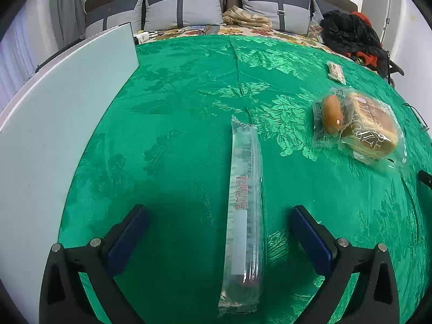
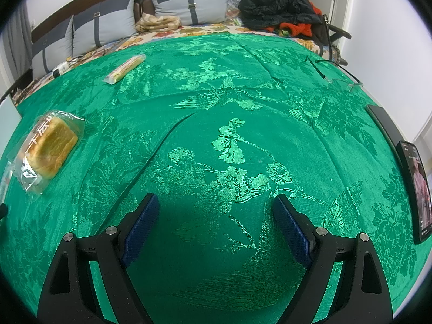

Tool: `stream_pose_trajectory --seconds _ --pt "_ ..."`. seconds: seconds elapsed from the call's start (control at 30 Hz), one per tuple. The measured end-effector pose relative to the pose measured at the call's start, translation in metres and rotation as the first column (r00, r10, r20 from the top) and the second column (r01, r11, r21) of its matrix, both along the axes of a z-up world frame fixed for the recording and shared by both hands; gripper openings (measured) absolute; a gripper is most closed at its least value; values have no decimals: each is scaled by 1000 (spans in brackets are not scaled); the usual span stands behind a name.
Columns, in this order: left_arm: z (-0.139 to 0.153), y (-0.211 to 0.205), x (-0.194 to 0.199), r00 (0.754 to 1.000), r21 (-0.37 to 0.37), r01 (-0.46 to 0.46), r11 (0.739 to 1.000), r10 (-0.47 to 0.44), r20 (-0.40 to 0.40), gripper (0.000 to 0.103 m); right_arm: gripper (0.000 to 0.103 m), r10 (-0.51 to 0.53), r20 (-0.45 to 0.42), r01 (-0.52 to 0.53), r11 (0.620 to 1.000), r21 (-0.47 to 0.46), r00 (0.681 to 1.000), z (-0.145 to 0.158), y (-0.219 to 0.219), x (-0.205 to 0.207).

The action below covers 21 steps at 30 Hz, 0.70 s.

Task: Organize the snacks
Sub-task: 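Hold the clear stick pack in the left tool while the right tool grasps the Milk bread pack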

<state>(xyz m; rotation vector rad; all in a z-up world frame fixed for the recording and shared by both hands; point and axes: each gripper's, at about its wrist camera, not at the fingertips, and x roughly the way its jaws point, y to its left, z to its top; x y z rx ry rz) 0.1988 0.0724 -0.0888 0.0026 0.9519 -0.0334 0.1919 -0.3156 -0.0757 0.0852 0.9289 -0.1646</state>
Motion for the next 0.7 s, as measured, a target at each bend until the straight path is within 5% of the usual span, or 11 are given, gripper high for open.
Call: stream_pose_trajectory --seconds 0.6,0.7 --pt "0 1 0 1000 -1 0 1000 0 0 103 89 2 1 -2 1000 4 1000 0 0 0" --pt "0 1 0 1000 -2 0 1000 0 0 103 88 115 17 -116 985 126 993 12 -2 9"
